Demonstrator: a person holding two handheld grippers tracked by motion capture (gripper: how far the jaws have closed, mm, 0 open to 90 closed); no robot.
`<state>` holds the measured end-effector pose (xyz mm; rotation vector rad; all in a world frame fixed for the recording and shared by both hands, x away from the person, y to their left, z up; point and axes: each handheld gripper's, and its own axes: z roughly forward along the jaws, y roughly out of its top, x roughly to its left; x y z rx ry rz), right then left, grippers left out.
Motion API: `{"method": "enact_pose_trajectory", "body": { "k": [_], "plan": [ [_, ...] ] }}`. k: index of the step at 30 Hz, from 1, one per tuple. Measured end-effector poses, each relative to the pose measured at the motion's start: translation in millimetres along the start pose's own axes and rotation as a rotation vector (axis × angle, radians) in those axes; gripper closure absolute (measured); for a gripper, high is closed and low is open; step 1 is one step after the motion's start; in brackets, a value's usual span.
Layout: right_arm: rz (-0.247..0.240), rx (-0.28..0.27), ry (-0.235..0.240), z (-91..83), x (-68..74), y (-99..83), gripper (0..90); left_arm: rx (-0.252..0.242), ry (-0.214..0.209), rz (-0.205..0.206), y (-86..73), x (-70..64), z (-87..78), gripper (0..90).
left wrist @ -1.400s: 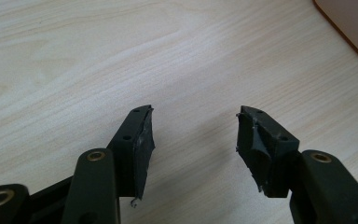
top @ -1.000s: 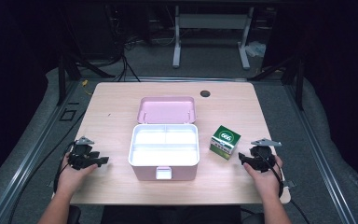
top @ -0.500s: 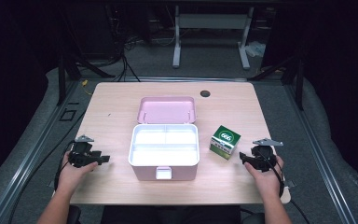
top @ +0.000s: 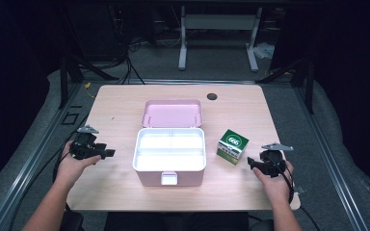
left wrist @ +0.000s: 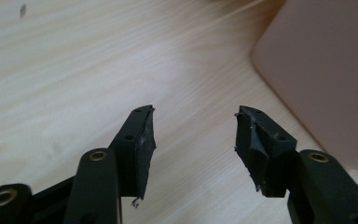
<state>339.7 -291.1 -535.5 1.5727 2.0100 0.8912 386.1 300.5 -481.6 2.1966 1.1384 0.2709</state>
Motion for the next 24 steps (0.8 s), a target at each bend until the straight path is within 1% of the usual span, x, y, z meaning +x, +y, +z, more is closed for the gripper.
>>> {"method": "enact_pose_trajectory", "body": {
  "k": [2,3,4,6,8,12,14,16,18,19,21,22,24],
  "plan": [
    [0.003,0.005,0.007,0.1,-0.2,-0.3,43.6,0.018,-0.023,0.055,11.4,-4.7,-4.6,51.6],
    [0.003,0.006,0.007,0.2,-0.2,-0.4,43.6,0.031,-0.027,0.071,15.7,-7.1,-6.4,54.3],
    [0.003,0.006,0.007,0.2,-0.1,-0.4,43.6,0.049,-0.033,0.101,22.5,-11.0,-8.3,55.9],
    [0.008,0.002,0.007,0.0,0.1,-0.4,43.5,0.073,-0.042,0.144,32.8,-17.1,-11.0,57.8],
    [0.007,0.003,0.008,-0.2,-0.3,-0.5,43.4,0.094,-0.041,0.185,42.4,-22.5,-13.3,58.9],
    [0.01,0.003,0.01,-0.1,-0.3,-0.7,43.3,0.123,-0.039,0.238,57.4,-30.0,-16.5,59.5],
    [0.01,0.002,0.013,0.0,-0.2,-0.8,43.3,0.137,-0.05,0.263,65.3,-33.1,-18.1,60.3],
    [0.01,0.002,0.012,0.1,0.1,-0.7,43.3,0.152,-0.075,0.287,72.3,-36.2,-19.5,62.1],
    [0.008,0.001,0.014,-0.1,0.0,-0.5,43.3,0.176,-0.089,0.327,79.1,-40.9,-20.4,62.4],
    [0.009,0.0,0.014,-0.1,-0.1,-0.4,43.3,0.196,-0.095,0.355,82.7,-43.9,-20.7,64.9],
    [0.009,-0.001,0.014,-0.1,-0.1,-0.3,43.3,0.24,-0.091,0.426,89.8,-51.2,-20.8,67.6],
    [0.009,-0.001,0.014,-0.1,-0.1,-0.3,43.3,0.261,-0.089,0.453,94.5,-55.8,-20.7,69.5],
    [0.008,0.0,0.014,0.1,0.0,-0.3,43.3,0.278,-0.099,0.487,100.7,-61.7,-20.1,71.9]
  ]
}}
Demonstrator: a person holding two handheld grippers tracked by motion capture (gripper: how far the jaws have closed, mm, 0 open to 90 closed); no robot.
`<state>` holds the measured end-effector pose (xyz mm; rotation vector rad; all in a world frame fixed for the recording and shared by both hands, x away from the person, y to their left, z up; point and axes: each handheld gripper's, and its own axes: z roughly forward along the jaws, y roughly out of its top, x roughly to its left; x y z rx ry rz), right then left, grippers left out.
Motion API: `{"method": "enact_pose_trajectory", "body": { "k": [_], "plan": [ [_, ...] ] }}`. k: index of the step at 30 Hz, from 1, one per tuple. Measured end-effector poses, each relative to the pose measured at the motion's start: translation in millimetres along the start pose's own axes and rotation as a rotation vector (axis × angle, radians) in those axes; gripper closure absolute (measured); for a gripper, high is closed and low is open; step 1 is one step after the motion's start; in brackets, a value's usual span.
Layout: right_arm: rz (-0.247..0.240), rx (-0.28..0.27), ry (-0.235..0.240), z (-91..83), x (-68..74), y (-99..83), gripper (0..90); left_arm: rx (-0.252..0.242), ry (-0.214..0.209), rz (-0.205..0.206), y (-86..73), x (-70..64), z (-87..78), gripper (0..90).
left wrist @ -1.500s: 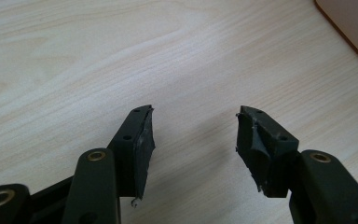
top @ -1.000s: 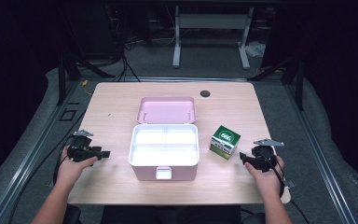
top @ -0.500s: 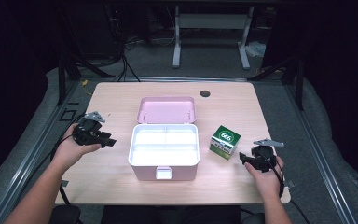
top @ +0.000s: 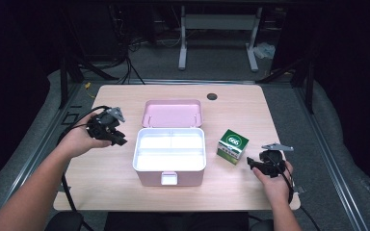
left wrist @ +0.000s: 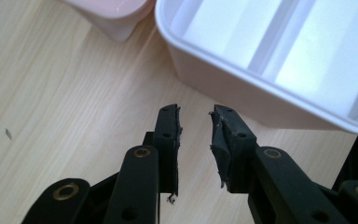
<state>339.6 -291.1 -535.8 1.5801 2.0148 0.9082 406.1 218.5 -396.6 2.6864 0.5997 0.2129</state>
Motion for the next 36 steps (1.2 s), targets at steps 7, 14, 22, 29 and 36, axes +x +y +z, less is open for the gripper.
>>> {"method": "enact_pose_trajectory", "body": {
  "k": [7,14,22,29,36],
  "plan": [
    [-0.001,-0.003,0.0,0.1,0.7,0.1,43.3,0.064,-0.026,0.122,31.3,-12.5,1.4,73.3],
    [0.002,-0.007,0.001,-0.2,0.8,0.3,43.3,0.1,-0.056,0.182,53.1,-21.9,11.4,73.4],
    [0.003,-0.008,0.005,0.1,0.7,0.6,43.4,0.151,-0.086,0.24,73.1,-32.0,26.6,74.0],
    [0.001,-0.009,0.006,-0.2,0.4,0.5,43.4,0.181,-0.101,0.288,87.5,-41.6,39.5,74.5],
    [0.002,-0.012,0.008,-0.4,-0.4,0.5,43.4,0.21,-0.112,0.316,99.6,-48.4,51.2,79.3]
  ]
}}
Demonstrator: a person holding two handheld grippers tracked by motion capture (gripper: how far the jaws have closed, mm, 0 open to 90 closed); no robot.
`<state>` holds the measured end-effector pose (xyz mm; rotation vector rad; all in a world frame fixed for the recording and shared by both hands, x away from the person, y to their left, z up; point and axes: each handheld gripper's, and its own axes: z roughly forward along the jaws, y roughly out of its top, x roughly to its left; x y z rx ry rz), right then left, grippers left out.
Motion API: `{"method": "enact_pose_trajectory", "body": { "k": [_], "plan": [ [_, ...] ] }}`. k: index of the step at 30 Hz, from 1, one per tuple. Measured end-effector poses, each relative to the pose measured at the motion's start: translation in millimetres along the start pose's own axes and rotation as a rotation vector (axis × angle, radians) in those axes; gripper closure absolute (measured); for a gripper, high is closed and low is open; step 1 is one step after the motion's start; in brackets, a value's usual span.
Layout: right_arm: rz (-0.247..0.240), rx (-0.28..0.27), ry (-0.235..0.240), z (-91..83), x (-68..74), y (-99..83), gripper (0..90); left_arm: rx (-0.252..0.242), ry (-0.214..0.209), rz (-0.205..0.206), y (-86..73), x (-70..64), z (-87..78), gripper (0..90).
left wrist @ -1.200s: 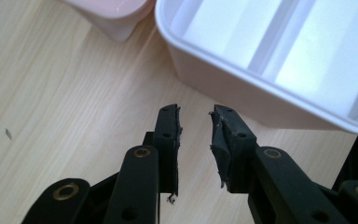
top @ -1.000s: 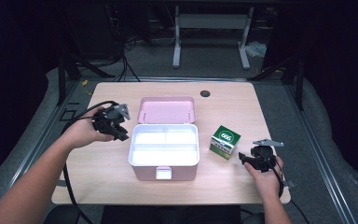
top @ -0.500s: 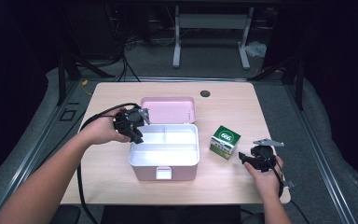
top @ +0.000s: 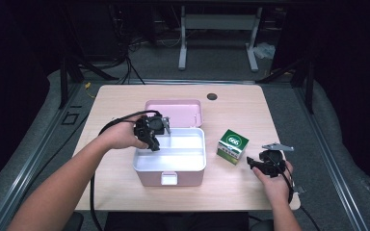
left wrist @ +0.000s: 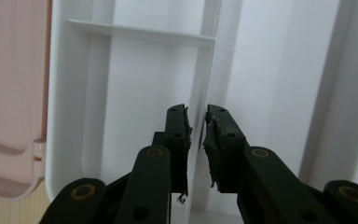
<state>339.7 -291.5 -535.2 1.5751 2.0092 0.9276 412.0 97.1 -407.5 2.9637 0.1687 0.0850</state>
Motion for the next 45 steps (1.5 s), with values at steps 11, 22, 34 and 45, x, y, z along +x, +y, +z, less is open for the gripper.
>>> {"method": "enact_pose_trajectory", "body": {
  "k": [11,22,34,45],
  "plan": [
    [0.001,0.002,0.003,0.2,-0.5,-0.1,43.4,0.059,-0.013,0.041,19.9,-3.6,12.4,86.4],
    [0.007,-0.001,0.007,0.1,-1.1,-0.6,43.4,0.115,-0.035,0.098,25.2,-3.1,13.8,89.1],
    [0.004,-0.004,0.015,0.2,-0.7,-0.4,43.4,0.15,-0.056,0.091,30.2,-0.3,14.8,89.4],
    [0.005,-0.032,0.014,-1.2,0.0,0.3,43.5,0.136,-0.052,0.071,26.5,3.0,2.4,89.5]
  ]
}}
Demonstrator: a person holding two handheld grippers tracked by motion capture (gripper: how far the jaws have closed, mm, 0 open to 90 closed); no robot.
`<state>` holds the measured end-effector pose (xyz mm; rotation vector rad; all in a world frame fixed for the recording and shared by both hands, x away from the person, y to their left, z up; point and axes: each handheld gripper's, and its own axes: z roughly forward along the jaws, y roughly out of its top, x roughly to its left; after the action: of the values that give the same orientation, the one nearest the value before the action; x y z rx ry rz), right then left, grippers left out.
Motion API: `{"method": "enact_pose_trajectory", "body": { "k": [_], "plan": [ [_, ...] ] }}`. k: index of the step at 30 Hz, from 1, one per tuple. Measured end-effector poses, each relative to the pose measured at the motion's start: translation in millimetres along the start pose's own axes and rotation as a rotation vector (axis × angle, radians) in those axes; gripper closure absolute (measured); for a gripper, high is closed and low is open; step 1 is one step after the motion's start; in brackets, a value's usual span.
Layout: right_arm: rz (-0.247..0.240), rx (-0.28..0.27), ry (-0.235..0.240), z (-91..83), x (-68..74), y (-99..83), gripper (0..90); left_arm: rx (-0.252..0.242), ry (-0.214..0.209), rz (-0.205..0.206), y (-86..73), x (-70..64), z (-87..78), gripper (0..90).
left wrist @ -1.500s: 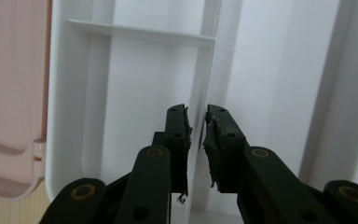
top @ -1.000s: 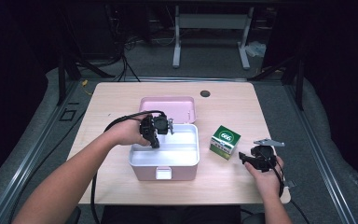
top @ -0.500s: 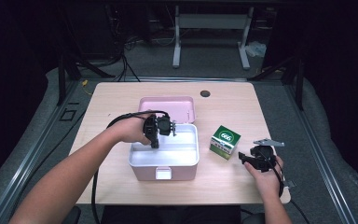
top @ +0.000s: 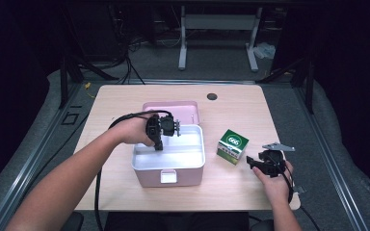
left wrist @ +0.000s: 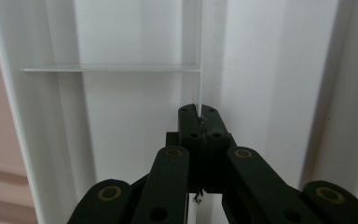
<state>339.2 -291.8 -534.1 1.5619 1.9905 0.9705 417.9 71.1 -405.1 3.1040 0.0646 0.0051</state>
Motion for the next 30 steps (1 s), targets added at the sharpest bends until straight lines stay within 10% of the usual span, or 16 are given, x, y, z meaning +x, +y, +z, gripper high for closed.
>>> {"method": "enact_pose_trajectory", "body": {
  "k": [9,18,20,27,30],
  "plan": [
    [0.003,-0.007,0.0,-1.0,0.2,0.3,43.6,-0.016,0.013,-0.006,-7.5,-3.9,-19.7,89.6],
    [0.013,-0.015,0.0,-2.2,-1.1,-0.1,43.7,-0.059,0.007,-0.142,-60.3,8.0,-38.6,89.6],
    [0.013,-0.013,0.003,-2.4,-1.4,0.0,43.7,-0.076,0.013,-0.216,-81.0,11.6,-42.5,89.5],
    [0.017,-0.012,0.001,-1.8,-1.3,-0.1,43.7,-0.111,0.05,-0.686,-164.4,26.3,-42.9,89.6],
    [0.018,-0.011,0.001,-1.7,-0.8,0.1,43.7,-0.116,0.056,-0.791,-188.4,29.5,-38.1,89.6]
  ]
}}
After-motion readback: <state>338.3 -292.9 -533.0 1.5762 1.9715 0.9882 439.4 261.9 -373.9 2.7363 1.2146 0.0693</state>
